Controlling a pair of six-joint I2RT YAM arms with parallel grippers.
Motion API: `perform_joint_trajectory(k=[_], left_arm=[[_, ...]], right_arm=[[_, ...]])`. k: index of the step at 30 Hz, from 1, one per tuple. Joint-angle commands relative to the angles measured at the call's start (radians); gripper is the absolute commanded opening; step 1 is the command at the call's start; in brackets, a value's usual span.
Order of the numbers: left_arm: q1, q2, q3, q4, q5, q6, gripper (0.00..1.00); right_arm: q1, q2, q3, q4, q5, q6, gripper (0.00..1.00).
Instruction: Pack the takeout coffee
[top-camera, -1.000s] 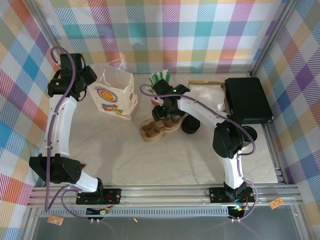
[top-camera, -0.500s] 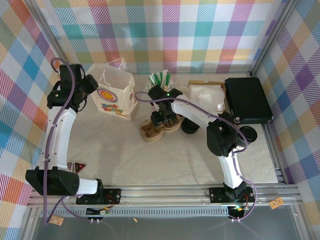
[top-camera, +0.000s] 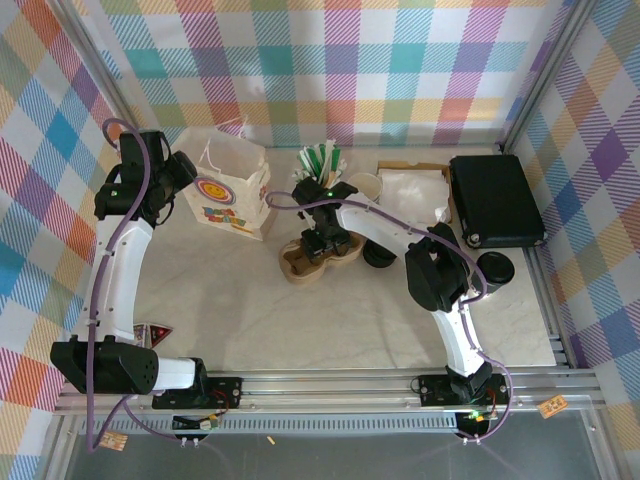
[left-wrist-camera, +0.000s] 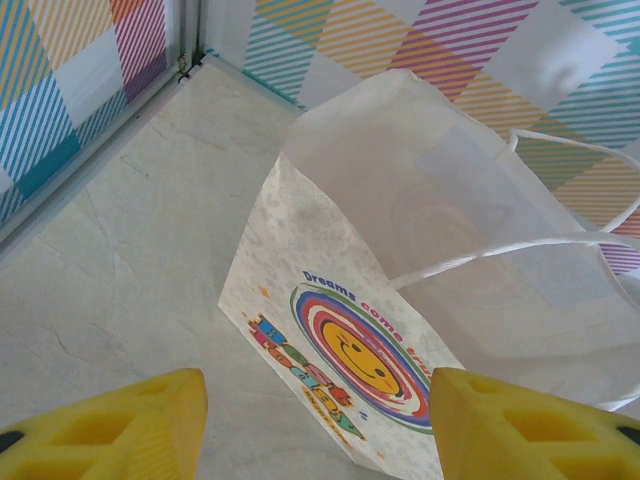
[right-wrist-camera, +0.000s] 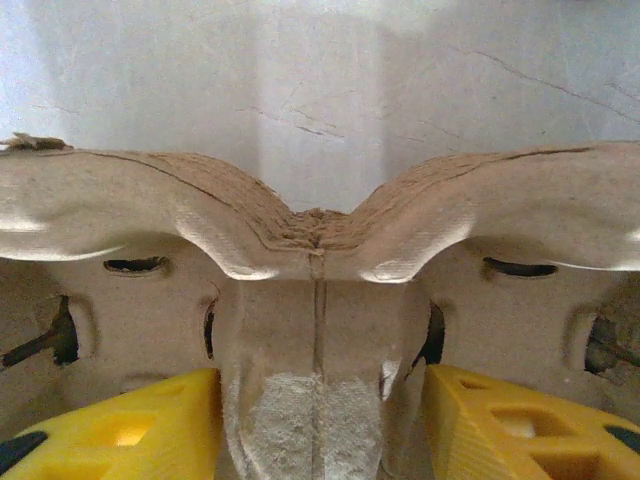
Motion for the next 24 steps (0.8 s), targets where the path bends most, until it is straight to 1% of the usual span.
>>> perform_joint_trajectory(k=[1, 5, 12, 19, 22, 24], left_arm=[[0.006, -0.032, -0.019, 0.019, 0.01, 0.008, 0.6], [0.006, -0.035, -0.021, 0.018, 0.008, 0.011, 0.61], [0.006, -0.035, -0.009, 0.017, -0.015, 0.04, 0.61], [0.02, 0.004, 0.053, 0.029, -0.091, 0.123, 0.62], [0.044, 0.047, 0.104, 0.047, -0.096, 0.17, 0.62], [0.072, 0.081, 0.146, 0.059, -0.079, 0.191, 0.63]], right_arm=[[0.01, 0.02, 0.031, -0.04, 0.003, -0.006, 0.53], [0.012, 0.018, 0.034, -0.049, 0.011, -0.004, 0.49], [0.012, 0.0, 0.061, -0.079, 0.034, -0.005, 0.44], [0.012, -0.031, 0.121, -0.128, 0.034, 0.01, 0.45], [0.012, -0.046, 0.145, -0.152, 0.027, 0.018, 0.45], [0.012, -0.059, 0.164, -0.174, 0.021, 0.021, 0.45]])
